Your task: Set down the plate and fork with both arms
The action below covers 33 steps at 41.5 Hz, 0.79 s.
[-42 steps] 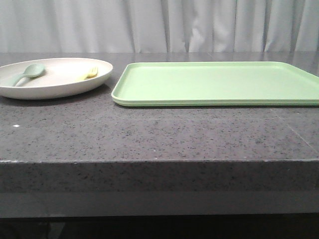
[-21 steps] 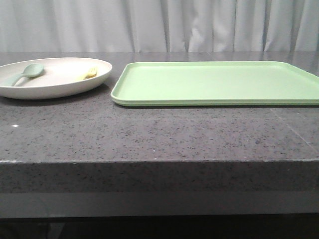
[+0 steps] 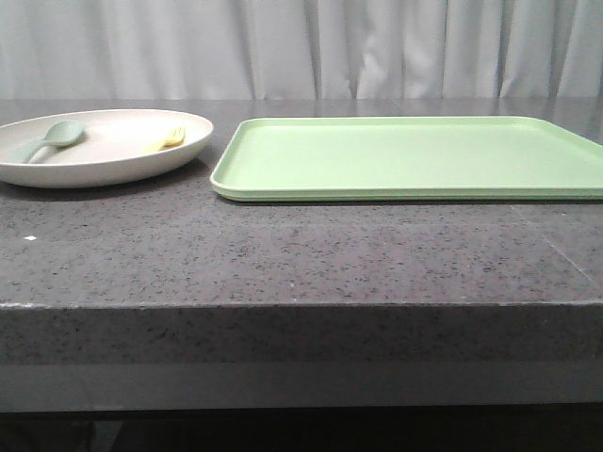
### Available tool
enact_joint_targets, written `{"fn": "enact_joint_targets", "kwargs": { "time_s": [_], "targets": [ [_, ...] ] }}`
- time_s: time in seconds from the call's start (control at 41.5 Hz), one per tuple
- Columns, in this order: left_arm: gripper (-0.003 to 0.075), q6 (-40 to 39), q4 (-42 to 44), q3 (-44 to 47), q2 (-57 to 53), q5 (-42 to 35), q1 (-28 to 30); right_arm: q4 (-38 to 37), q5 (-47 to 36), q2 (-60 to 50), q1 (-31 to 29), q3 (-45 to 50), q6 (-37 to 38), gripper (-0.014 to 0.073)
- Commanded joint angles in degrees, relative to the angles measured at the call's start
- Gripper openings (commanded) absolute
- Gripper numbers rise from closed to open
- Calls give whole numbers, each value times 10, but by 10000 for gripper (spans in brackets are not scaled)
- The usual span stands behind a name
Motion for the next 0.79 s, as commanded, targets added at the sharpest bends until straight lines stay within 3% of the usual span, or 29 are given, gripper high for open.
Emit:
{"fn": "enact_joint_targets", "kwargs": {
  "time_s": [0.0, 0.65, 0.77],
  "targets": [
    [-18, -4, -6, -19, 21, -36, -1, -6, -41, 32, -4, -21, 1, -68],
    [-18, -4, -6, -14, 25, -35, -1, -6, -42, 49, -4, -21, 1, -68],
    [43, -4, -1, -14, 25, -38, -1, -6, -42, 49, -4, -21, 1, -64]
  ]
}}
